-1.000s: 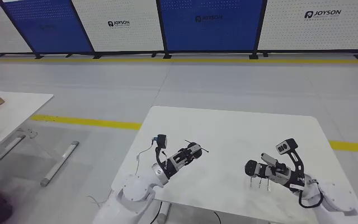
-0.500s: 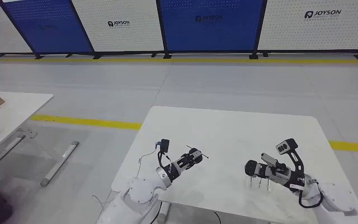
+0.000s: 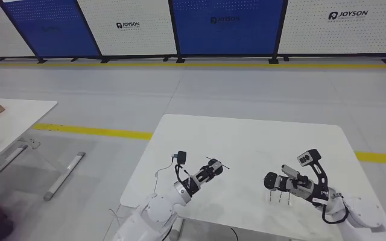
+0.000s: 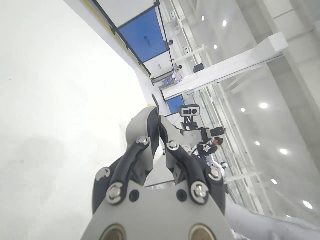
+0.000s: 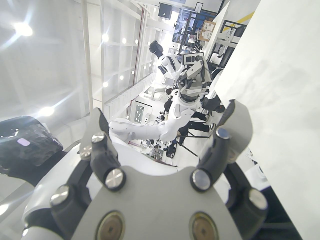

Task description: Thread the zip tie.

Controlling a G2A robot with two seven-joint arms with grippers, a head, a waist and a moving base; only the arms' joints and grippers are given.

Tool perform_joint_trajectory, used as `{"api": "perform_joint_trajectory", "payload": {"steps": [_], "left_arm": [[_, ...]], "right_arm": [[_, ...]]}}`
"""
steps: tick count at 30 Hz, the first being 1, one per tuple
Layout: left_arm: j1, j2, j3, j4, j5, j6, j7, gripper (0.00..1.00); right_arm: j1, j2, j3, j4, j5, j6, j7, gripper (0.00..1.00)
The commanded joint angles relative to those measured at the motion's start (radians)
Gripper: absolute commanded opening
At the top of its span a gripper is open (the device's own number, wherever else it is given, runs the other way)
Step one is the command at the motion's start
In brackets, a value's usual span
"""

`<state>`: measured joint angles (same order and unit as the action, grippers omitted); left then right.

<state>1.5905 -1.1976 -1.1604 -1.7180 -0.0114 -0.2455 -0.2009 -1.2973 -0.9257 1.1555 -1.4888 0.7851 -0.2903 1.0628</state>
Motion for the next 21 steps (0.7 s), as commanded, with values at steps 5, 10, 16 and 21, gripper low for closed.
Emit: {"api": "perform_joint_trajectory", "payload": {"steps": [5,10,16,21], "left_arm": [[0.0,0.0,-0.001,-0.001,-0.003,0.001,-0.001,0.0],[-0.003,-0.002,-0.001,0.0,-0.011,0.009,0.028,0.0],[-0.013,-0.011,0.028,0.009,0.022,0.027,0.123,0.0],[-0.013,-0.011,0.028,0.009,0.022,0.027,0.123,0.0]], "right_arm": [[0.0,0.0,0.0,0.0,0.0,0.0,0.0,1.0],[0.0,0.0,0.0,0.0,0.0,0.0,0.0,1.0],[0.0,0.0,0.0,0.0,0.0,0.0,0.0,1.0],[0.0,0.0,0.0,0.0,0.0,0.0,0.0,1.0]]}}
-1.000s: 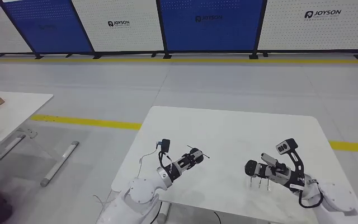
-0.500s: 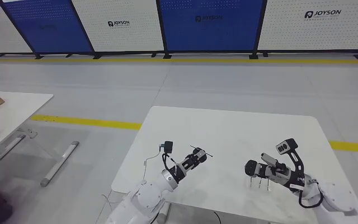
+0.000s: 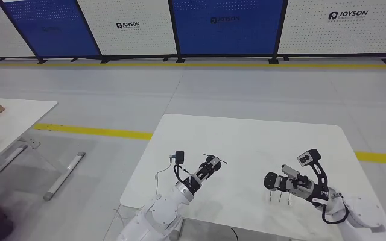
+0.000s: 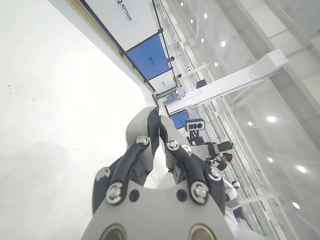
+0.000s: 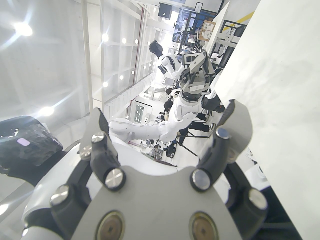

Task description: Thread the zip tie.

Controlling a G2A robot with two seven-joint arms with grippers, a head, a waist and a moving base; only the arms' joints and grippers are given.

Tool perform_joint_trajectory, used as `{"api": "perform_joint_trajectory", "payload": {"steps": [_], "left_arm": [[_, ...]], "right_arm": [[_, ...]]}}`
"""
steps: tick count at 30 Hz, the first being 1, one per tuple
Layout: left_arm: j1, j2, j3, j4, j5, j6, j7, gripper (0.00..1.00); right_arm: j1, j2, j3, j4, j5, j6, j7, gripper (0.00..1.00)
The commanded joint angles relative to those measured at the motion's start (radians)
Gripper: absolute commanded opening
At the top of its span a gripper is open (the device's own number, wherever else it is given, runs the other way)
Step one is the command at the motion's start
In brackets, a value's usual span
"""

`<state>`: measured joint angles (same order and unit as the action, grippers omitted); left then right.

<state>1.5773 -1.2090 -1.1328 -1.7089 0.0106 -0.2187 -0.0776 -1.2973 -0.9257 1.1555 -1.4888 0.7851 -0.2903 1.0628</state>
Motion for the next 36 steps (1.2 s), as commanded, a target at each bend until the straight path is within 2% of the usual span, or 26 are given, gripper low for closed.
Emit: {"api": "perform_joint_trajectory", "payload": {"steps": [1,6,9,15,17,20,22,36], "left_arm": [[0.0,0.0,0.0,0.0,0.0,0.0,0.0,0.0],[0.0,0.0,0.0,0.0,0.0,0.0,0.0,0.0],[0.0,0.0,0.0,0.0,0.0,0.0,0.0,0.0],[0.0,0.0,0.0,0.0,0.0,0.0,0.0,0.0],[0.0,0.0,0.0,0.0,0.0,0.0,0.0,0.0],[0.0,0.0,0.0,0.0,0.0,0.0,0.0,0.0],[0.0,0.0,0.0,0.0,0.0,0.0,0.0,0.0],[0.0,0.0,0.0,0.0,0.0,0.0,0.0,0.0]], "right_arm": [[0.0,0.0,0.0,0.0,0.0,0.0,0.0,1.0],[0.005,0.004,0.014,-0.044,-0.084,0.042,-0.003,1.0],[0.021,0.017,0.043,-0.076,-0.183,0.122,0.041,1.0],[0.041,0.047,0.121,-0.185,-0.382,0.303,0.091,1.0],[0.059,0.055,0.131,-0.22,-0.466,0.363,0.123,1.0],[0.094,0.061,0.111,-0.248,-0.553,0.408,0.178,1.0],[0.125,0.06,0.076,-0.238,-0.619,0.43,0.21,1.0],[0.123,0.061,0.072,-0.245,-0.636,0.427,0.199,1.0]]}}
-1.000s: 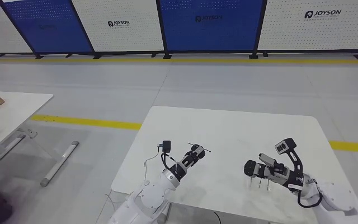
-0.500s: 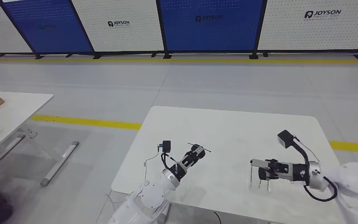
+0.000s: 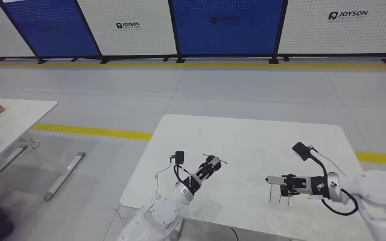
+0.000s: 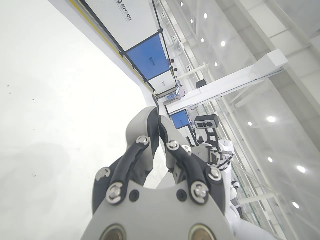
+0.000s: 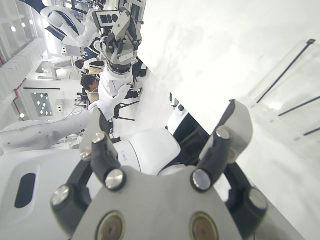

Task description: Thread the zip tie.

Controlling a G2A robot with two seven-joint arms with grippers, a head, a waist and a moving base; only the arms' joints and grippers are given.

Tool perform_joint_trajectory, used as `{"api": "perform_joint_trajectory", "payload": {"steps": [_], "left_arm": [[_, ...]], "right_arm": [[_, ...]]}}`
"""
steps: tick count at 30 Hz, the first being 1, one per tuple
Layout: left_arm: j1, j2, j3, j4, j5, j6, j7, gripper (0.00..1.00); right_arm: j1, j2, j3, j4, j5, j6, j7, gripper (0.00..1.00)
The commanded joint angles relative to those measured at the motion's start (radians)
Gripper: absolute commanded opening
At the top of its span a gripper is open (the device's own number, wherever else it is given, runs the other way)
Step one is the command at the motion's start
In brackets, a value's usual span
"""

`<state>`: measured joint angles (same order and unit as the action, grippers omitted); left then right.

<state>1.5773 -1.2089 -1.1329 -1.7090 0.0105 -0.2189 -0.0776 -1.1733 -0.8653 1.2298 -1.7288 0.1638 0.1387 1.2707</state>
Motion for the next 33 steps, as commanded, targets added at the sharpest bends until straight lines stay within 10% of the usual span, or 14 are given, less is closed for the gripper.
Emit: {"api": "perform_joint_trajectory", "payload": {"steps": [1,7,16,33], "left_arm": [[0.0,0.0,0.0,0.0,0.0,0.0,0.0,0.0],[0.0,0.0,0.0,0.0,0.0,0.0,0.0,0.0],[0.0,0.0,0.0,0.0,0.0,0.0,0.0,0.0],[0.0,0.0,0.0,0.0,0.0,0.0,0.0,0.0]], "right_arm": [[-0.002,0.001,-0.008,-0.027,-0.057,0.007,-0.024,1.0],[0.002,0.018,0.037,-0.154,-0.208,0.201,-0.06,1.0],[-0.001,0.028,0.046,-0.188,-0.533,0.201,0.049,1.0],[-0.012,0.017,0.018,-0.213,-0.492,0.201,0.017,1.0]]}}
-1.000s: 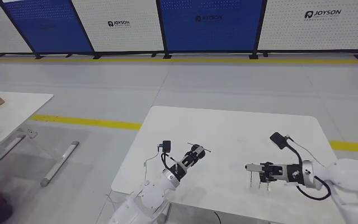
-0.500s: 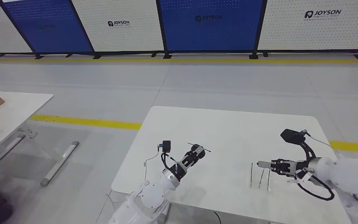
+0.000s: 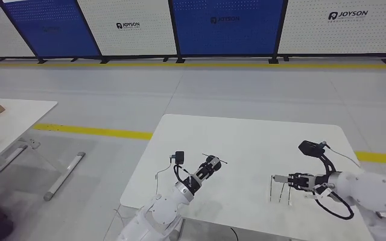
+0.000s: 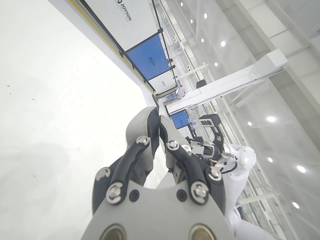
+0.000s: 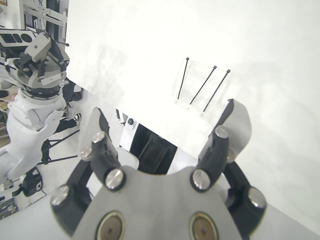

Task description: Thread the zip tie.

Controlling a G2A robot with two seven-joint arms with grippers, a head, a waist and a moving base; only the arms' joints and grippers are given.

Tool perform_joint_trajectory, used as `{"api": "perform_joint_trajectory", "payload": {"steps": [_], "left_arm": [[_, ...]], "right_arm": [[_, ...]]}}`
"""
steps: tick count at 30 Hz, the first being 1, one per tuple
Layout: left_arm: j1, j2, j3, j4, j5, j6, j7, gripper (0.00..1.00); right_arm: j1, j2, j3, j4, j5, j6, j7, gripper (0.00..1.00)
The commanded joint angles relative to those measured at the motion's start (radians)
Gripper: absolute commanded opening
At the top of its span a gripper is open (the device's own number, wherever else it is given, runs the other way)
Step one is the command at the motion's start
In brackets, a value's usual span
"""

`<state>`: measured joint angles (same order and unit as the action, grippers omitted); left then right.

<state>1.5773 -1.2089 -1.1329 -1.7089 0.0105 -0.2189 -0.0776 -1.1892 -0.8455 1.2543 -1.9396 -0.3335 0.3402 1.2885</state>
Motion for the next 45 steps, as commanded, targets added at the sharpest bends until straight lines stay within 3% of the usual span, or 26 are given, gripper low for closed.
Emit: {"api": "perform_joint_trajectory", "payload": {"steps": [1,9,14,19,28,31,42,45], "left_arm": [[0.0,0.0,0.0,0.0,0.0,0.0,0.0,0.0],[0.0,0.0,0.0,0.0,0.0,0.0,0.0,0.0],[0.0,0.0,0.0,0.0,0.0,0.0,0.0,0.0],[0.0,0.0,0.0,0.0,0.0,0.0,0.0,0.0],[0.0,0.0,0.0,0.0,0.0,0.0,0.0,0.0],[0.0,0.0,0.0,0.0,0.0,0.0,0.0,0.0],[0.0,0.0,0.0,0.0,0.0,0.0,0.0,0.0],[0.0,0.0,0.0,0.0,0.0,0.0,0.0,0.0]], "right_arm": [[0.012,-0.005,-0.023,-0.008,-0.006,0.0,0.0,1.0],[0.11,-0.046,-0.163,0.11,0.006,0.0,-0.042,1.0],[0.107,-0.06,-0.201,0.167,0.056,-0.039,-0.099,1.0],[0.038,-0.056,-0.159,0.186,0.124,-0.091,-0.182,1.0],[-0.148,-0.023,0.014,0.097,0.161,-0.141,-0.27,1.0],[-0.153,-0.017,0.026,0.088,0.129,-0.135,-0.232,1.0],[-0.159,-0.018,0.015,0.077,0.106,-0.136,-0.254,1.0],[-0.158,-0.021,-0.002,0.066,0.064,-0.084,-0.29,1.0]]}}
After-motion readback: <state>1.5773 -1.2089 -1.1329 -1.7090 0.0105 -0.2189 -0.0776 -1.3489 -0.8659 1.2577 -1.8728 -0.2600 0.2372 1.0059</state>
